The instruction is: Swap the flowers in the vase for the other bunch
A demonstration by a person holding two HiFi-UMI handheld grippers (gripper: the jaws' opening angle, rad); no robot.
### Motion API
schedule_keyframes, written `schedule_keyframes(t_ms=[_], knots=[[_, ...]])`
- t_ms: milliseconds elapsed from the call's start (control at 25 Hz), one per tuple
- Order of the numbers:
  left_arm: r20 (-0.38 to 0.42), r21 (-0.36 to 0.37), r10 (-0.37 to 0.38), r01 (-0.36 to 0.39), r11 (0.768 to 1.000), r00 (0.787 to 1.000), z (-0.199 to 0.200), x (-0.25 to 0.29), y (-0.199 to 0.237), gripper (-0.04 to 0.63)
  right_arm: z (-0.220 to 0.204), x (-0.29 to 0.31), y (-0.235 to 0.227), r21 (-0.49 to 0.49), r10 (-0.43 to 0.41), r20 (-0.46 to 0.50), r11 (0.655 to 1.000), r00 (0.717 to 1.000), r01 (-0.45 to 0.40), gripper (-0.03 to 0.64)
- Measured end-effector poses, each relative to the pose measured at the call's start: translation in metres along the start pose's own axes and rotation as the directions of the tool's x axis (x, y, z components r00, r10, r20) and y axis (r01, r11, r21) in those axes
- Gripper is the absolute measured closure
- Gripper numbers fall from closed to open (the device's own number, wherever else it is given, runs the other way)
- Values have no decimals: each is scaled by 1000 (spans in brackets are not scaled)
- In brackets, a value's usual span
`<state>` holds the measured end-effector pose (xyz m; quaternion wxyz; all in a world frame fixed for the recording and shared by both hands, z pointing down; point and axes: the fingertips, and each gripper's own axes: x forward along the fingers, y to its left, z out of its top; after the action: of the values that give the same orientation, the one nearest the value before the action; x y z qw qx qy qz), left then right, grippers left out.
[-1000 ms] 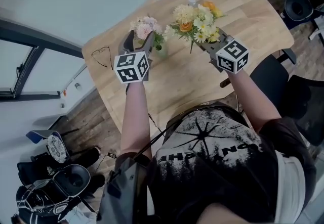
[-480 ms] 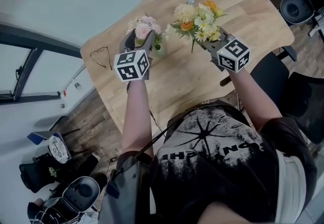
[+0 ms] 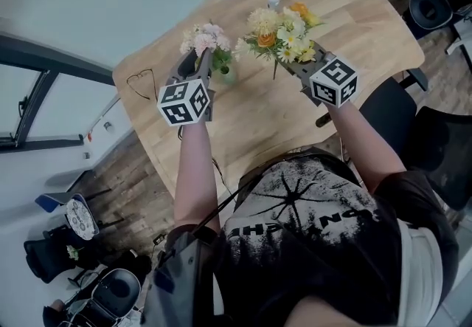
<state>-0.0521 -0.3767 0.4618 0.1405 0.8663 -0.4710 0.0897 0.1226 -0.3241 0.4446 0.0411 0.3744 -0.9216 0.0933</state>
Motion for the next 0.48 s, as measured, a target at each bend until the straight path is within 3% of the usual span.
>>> schedule_keyframes(t_ms=[480], knots=[[71,-25,7,-5,1000,997,19,-14,0,502,4,0,4,1,16,8,1000,1000,-16,532]])
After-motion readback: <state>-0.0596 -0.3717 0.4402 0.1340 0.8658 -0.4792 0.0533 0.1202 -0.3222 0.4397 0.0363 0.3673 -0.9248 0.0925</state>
